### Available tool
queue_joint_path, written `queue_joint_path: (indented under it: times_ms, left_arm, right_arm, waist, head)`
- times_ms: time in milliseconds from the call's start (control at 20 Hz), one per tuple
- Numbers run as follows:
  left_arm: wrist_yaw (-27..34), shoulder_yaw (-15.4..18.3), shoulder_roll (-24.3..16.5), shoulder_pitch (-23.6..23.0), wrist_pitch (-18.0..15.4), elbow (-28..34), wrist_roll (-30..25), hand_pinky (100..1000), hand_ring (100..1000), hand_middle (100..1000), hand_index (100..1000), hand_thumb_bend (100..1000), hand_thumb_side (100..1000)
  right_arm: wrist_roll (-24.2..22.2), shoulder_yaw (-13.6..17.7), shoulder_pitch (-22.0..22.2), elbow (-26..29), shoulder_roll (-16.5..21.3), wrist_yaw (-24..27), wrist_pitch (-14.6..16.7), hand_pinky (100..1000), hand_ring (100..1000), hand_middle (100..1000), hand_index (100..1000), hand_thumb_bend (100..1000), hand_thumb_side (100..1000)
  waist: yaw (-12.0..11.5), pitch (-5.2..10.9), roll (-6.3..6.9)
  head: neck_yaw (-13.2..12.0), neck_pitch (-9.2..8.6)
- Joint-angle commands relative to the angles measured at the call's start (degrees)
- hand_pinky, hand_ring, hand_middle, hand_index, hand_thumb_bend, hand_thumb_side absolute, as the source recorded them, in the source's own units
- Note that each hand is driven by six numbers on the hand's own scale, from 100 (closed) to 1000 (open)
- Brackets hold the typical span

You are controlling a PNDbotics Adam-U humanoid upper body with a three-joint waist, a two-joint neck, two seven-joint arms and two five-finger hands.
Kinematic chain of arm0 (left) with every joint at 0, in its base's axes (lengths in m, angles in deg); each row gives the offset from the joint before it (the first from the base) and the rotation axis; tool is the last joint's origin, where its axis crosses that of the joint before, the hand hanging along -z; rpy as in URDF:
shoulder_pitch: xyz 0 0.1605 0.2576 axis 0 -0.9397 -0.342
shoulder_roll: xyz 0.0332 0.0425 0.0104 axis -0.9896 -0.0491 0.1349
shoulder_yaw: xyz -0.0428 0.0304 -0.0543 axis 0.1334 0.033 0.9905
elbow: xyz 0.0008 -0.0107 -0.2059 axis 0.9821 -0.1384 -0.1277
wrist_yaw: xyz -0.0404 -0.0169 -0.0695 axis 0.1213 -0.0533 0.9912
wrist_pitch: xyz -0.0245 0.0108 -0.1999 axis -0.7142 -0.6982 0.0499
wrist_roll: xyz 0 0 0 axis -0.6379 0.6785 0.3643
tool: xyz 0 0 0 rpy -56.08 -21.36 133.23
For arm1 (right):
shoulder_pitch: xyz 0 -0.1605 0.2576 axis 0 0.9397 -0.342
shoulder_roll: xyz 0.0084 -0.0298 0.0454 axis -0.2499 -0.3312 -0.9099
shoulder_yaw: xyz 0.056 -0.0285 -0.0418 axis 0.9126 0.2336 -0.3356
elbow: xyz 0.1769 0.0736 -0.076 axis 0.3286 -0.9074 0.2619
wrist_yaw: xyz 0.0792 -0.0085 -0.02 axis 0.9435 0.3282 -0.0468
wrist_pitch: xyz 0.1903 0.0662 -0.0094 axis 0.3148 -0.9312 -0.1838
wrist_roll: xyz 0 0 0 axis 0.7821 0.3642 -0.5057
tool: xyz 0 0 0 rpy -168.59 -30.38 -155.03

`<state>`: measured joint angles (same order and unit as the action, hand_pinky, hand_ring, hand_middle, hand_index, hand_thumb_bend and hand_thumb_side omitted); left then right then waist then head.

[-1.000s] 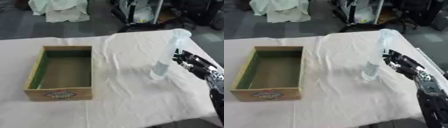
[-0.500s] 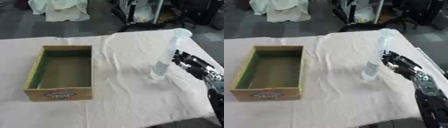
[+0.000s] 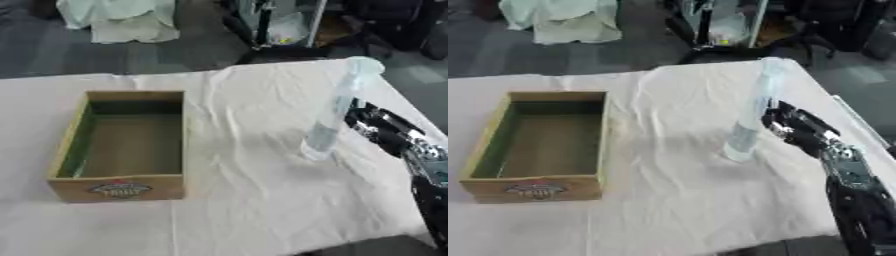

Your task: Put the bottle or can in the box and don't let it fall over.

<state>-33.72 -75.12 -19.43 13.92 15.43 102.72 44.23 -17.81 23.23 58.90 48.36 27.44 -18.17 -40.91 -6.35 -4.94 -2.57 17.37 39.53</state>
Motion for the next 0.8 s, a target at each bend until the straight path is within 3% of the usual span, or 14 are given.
queue_joint_path:
  times_ms: [50,800]
  left_arm:
    - [0.0,0.2,-0.8,0.8,-0.1,0.6,-0.1,1000,1000,1000,772,103,820]
    - [-0.3,0.2,-0.8,0.7,-0.1,0.5,-0.6,1000,1000,1000,773,103,823]
  right_arm:
    - [0.6,-0.1,-1.1,1.7,1.0,-0.3,-0.3,1000,1000,1000,1000,100,470]
    - [1.5,-0.8,-1.2,2.5,0.1,1.1,-3.3,1000,1000,1000,1000,100,470]
  waist:
    - [0.0,0.36,0.15]
    - [0.1,0.24,0.21]
  head:
    - [0.2,-0.97]
    - [0.5,-1.11]
